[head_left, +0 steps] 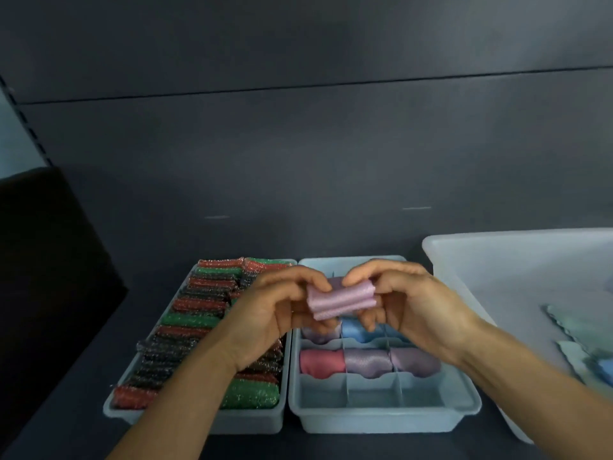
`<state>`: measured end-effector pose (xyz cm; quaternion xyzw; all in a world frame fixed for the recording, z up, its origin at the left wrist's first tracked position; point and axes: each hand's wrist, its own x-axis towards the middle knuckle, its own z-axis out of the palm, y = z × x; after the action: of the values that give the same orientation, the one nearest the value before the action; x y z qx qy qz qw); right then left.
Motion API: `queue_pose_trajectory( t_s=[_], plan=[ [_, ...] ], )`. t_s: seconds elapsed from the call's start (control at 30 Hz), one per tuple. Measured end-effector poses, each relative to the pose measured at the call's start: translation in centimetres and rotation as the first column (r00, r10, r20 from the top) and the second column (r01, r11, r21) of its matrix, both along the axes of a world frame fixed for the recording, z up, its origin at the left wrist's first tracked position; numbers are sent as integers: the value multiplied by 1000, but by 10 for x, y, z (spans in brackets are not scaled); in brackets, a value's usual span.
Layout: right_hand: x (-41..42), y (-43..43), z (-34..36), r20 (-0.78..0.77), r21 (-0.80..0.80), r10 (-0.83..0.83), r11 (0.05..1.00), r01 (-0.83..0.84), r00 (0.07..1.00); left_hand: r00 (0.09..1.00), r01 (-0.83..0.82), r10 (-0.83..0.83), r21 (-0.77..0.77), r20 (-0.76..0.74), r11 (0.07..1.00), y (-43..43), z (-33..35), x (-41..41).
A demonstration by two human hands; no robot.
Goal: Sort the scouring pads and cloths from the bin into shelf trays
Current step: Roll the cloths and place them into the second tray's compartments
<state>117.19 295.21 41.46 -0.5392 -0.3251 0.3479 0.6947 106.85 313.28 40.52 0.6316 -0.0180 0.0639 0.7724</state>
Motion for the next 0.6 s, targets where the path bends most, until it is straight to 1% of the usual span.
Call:
queue_pose_trajectory(
  t_s=[0.03, 0.07, 0.1, 0.13, 0.17, 0.23, 0.27, 0.3, 0.33, 0.4, 0.43, 0.47, 0.5, 0.53, 0.6],
  plan=[
    [-2, 0, -3, 28, -61, 17, 998, -15, 999, 999, 17, -14, 108, -34, 994, 6, -2, -3],
    [-3, 1, -7, 91, -130, 29, 991, -17, 995, 998, 31, -14, 272, -62, 962, 10, -3, -6],
    [-4, 2, -11, 171, -212, 37, 977, 0, 985, 995, 53, -12, 438, -96, 898, 14, -5, -8],
    [-6, 3, -18, 253, -283, 56, 959, 18, 966, 990, 92, -13, 562, -144, 822, 16, -8, -10],
    [-8, 5, -24, 312, -351, 90, 936, 27, 946, 980, 138, -10, 649, -198, 748, 17, -12, -11],
    [-11, 9, -37, 370, -466, 183, 885, 11, 911, 953, 228, 1, 723, -302, 652, 14, -18, -12],
    [-13, 12, -43, 407, -507, 225, 862, 14, 885, 942, 258, 11, 748, -335, 612, 11, -20, -13],
    [-15, 14, -49, 451, -542, 263, 840, 27, 853, 942, 268, 23, 790, -335, 552, 8, -23, -14],
    [-17, 17, -53, 491, -576, 296, 816, 51, 819, 950, 258, 40, 850, -310, 459, 5, -25, -15],
    [-20, 20, -59, 555, -641, 347, 757, 124, 756, 971, 212, 57, 950, -231, 229, 1, -30, -15],
    [-21, 20, -61, 592, -663, 370, 728, 172, 716, 976, 198, 59, 969, -208, 146, 0, -33, -16],
    [-22, 21, -62, 630, -671, 393, 710, 215, 670, 977, 201, 57, 974, -208, 105, 0, -36, -16],
    [-23, 21, -62, 660, -673, 416, 698, 245, 626, 974, 218, 46, 971, -223, 102, 1, -38, -16],
    [-23, 22, -63, 686, -671, 444, 693, 265, 576, 968, 239, 34, 960, -247, 149, 3, -39, -15],
    [-26, 26, -64, 738, -659, 508, 684, 313, 444, 957, 264, 32, 911, -289, 317, 10, -38, -16]
  ],
)
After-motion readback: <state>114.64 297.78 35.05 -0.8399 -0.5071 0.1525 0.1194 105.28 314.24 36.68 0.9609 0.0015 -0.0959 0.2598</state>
